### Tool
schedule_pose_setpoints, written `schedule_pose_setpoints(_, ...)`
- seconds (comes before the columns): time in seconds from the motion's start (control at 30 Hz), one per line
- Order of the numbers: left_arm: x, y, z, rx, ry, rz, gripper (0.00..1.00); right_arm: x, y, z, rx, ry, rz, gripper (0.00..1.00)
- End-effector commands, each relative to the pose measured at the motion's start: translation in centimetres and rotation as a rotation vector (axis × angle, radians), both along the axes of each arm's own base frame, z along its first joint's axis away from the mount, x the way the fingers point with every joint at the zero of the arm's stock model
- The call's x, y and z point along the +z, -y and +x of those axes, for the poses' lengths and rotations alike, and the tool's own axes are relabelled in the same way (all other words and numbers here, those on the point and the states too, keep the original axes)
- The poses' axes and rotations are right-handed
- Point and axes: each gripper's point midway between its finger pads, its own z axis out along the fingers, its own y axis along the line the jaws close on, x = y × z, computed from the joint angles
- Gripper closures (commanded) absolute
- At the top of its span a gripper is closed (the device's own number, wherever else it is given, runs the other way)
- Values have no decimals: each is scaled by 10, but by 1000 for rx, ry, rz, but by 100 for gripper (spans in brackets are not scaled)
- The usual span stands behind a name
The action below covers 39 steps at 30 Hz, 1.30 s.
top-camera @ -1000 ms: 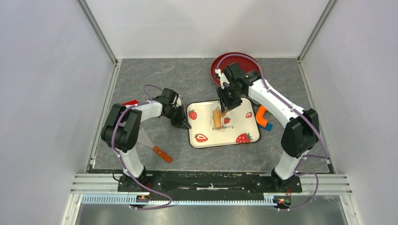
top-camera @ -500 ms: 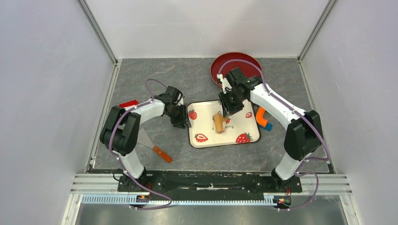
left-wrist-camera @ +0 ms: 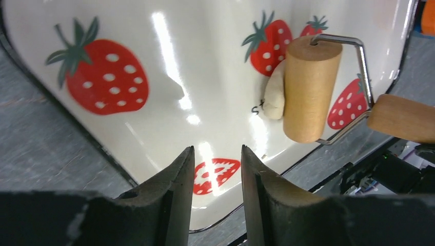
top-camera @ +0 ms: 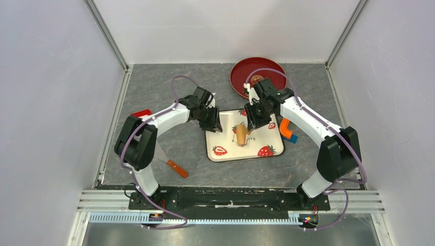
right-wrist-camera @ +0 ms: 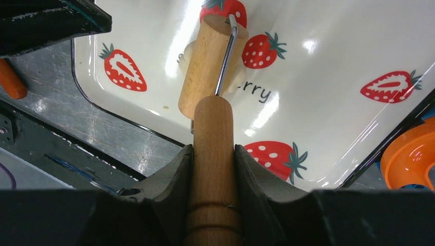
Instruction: Roll out the dumpling wrappers from the dough
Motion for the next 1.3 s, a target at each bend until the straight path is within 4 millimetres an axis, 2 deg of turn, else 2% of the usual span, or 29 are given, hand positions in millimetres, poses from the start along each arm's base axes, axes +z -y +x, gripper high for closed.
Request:
schedule_pose_setpoints(0.0, 5, 25, 8, -62, 18, -61, 58, 5, 13, 0, -38, 28, 14, 100)
schedule_pose_setpoints(0.1, -1, 25, 6, -53, -2, -51, 59, -6, 23, -6, -67, -4, 32, 100)
schedule_pose_setpoints(0.27, -5, 23, 3, -47, -10, -45, 59, -7, 28, -9, -94, -15, 112, 100)
schedule_pose_setpoints(0.43, 1, 40, 1, -85, -22, -133, 57, -4, 26, -9, -93, -17, 170, 100)
schedule_pose_setpoints(0.6, 9, 65, -4, -161, -36, -223, 56, -7, 25, -14, -95, -40, 216, 100)
schedule_pose_setpoints(0.77, -3, 86, -14, -219, -81, -220, 55, -8, 29, -13, -105, -39, 219, 100)
schedule_pose_setpoints(0.9, -15, 93, -18, -238, -100, -183, 56, -7, 32, -13, -110, -40, 224, 100)
schedule_pose_setpoints(1.07, -31, 92, -10, -216, -115, -116, 61, -6, 33, -14, -107, -42, 233, 100)
schedule_pose_setpoints(1.27, -40, 81, -3, -183, -105, -33, 77, 8, 30, -8, -104, -17, 273, 100)
